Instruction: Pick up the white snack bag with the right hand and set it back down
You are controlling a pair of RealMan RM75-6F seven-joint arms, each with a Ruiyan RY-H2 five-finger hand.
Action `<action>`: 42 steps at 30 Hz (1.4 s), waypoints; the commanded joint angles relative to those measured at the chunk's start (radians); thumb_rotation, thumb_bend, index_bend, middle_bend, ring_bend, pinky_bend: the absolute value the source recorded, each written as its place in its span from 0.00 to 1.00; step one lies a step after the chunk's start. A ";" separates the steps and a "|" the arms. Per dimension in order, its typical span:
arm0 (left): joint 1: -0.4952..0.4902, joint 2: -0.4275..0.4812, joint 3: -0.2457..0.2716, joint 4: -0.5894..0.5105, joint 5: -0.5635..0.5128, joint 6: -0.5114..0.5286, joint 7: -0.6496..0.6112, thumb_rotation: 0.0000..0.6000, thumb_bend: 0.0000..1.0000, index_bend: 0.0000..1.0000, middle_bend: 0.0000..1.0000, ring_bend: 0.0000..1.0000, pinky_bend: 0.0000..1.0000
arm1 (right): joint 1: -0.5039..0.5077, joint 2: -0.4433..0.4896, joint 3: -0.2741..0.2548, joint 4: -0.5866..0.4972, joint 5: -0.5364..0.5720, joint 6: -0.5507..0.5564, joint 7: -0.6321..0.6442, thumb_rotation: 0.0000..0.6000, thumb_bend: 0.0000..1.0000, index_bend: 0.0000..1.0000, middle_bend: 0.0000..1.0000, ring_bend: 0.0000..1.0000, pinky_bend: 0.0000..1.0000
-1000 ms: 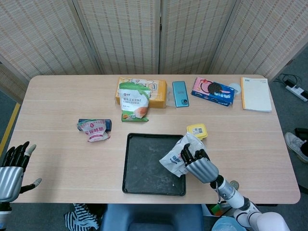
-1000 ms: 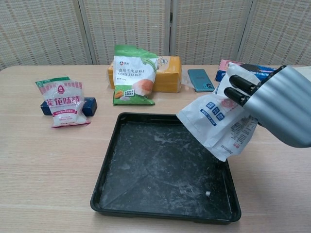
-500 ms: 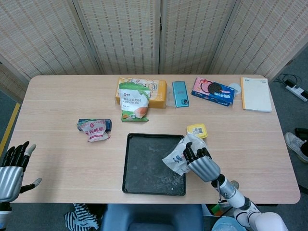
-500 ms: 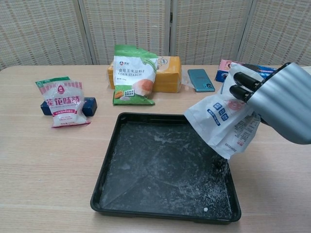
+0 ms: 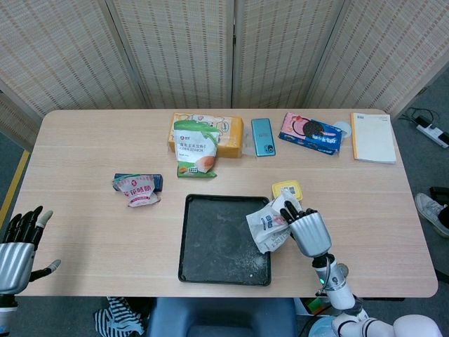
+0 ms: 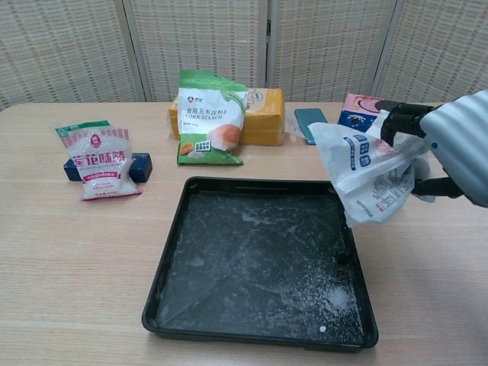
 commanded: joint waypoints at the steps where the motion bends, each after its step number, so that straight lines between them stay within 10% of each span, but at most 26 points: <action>1: -0.001 -0.002 0.000 0.000 -0.002 -0.003 0.006 1.00 0.15 0.00 0.00 0.06 0.02 | -0.047 0.130 0.025 -0.229 0.113 -0.120 0.099 1.00 0.37 0.91 0.86 1.00 1.00; 14: -0.002 -0.003 -0.001 0.002 -0.006 -0.005 0.008 1.00 0.15 0.00 0.00 0.07 0.03 | -0.086 0.309 0.029 -0.480 0.236 -0.280 0.139 1.00 0.37 0.91 0.86 1.00 1.00; 42: -0.009 -0.016 -0.003 0.001 -0.022 -0.023 0.043 1.00 0.15 0.00 0.00 0.06 0.02 | -0.144 0.356 -0.018 -0.253 0.319 -0.479 0.246 1.00 0.37 0.91 0.86 1.00 1.00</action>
